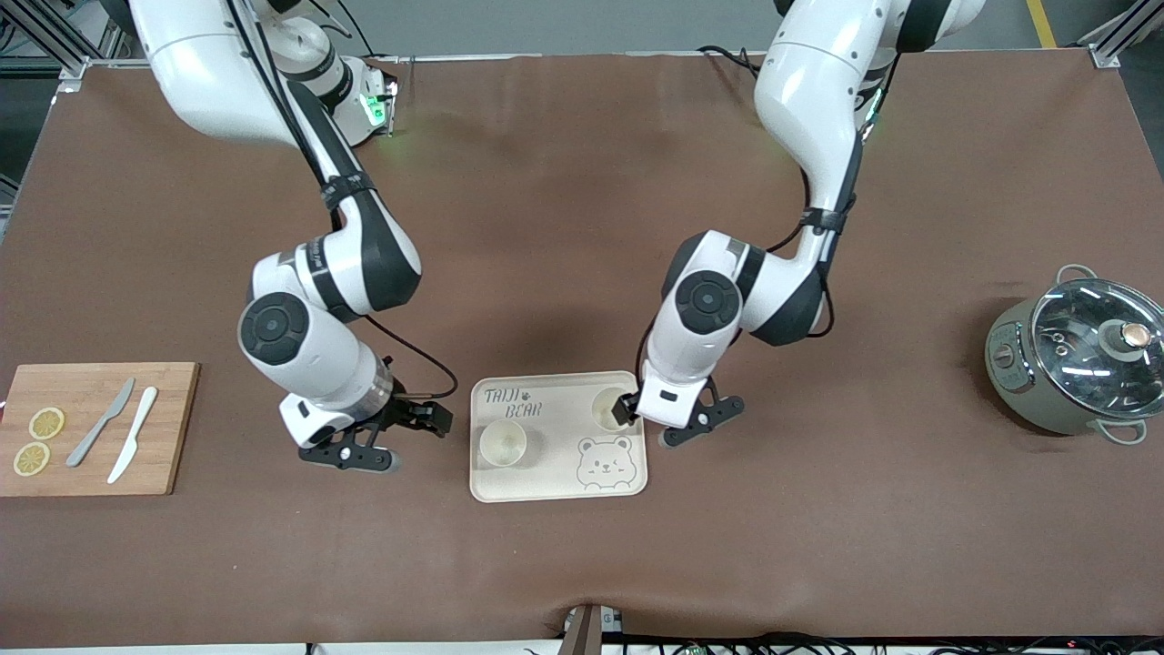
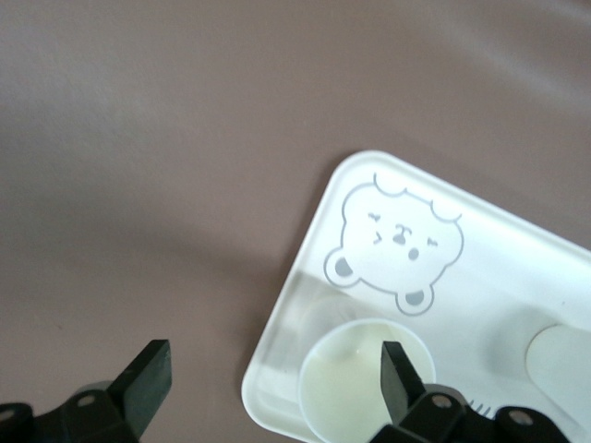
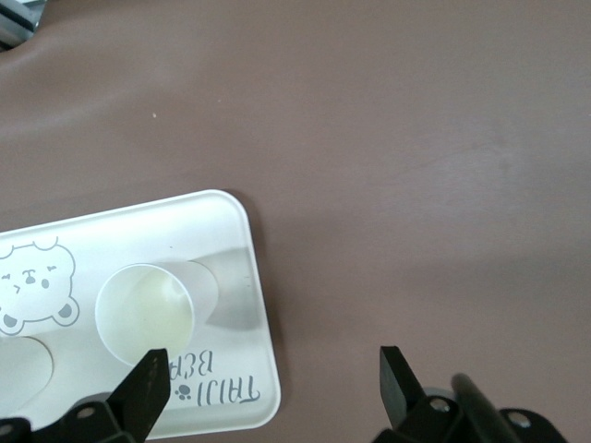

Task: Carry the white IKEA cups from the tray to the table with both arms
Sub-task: 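Close the left gripper on one cup while the right gripper grasps the other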

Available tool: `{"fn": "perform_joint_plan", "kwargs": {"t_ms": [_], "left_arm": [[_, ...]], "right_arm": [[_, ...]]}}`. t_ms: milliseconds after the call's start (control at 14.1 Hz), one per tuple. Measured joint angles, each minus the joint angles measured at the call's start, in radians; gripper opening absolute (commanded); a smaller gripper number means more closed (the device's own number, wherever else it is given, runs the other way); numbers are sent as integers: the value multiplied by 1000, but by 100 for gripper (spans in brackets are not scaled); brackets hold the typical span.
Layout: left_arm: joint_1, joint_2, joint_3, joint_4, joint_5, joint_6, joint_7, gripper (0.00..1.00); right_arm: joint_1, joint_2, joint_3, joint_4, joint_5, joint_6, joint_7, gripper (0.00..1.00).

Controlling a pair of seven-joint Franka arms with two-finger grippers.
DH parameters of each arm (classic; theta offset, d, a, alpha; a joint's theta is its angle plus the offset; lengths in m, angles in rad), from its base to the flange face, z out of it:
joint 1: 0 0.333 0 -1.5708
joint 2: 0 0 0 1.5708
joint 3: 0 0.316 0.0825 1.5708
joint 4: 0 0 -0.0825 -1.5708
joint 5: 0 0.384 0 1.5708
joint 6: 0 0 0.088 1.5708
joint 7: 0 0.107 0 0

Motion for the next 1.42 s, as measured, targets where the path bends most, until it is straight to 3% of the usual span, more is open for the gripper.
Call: {"fn": "perform_joint_plan", "kwargs": {"t_ms": [495, 566, 637, 920, 1132, 1274, 1415], "left_arm": [[-47, 55, 3, 8, 13, 17, -28, 98], [-49, 60, 3, 8, 15, 18, -34, 77], [-49, 64, 3, 8, 15, 18, -49, 64], [-49, 66, 3, 8, 15, 36, -94, 24], [-49, 66, 3, 9, 15, 56, -121, 7], [-49, 66, 3, 9, 15, 59, -125, 0], [-49, 66, 4, 9, 15, 70, -126, 0]], "right_arm": [[23, 64, 0, 2, 0, 100, 35, 100], [27, 74, 0, 2, 0, 114, 42, 100], [32, 84, 0, 2, 0, 128, 50, 100], [50, 115, 0, 2, 0, 169, 65, 100], [61, 140, 0, 3, 0, 207, 76, 100], [66, 156, 0, 3, 0, 227, 77, 100], [74, 171, 0, 4, -1, 245, 77, 100]]}}
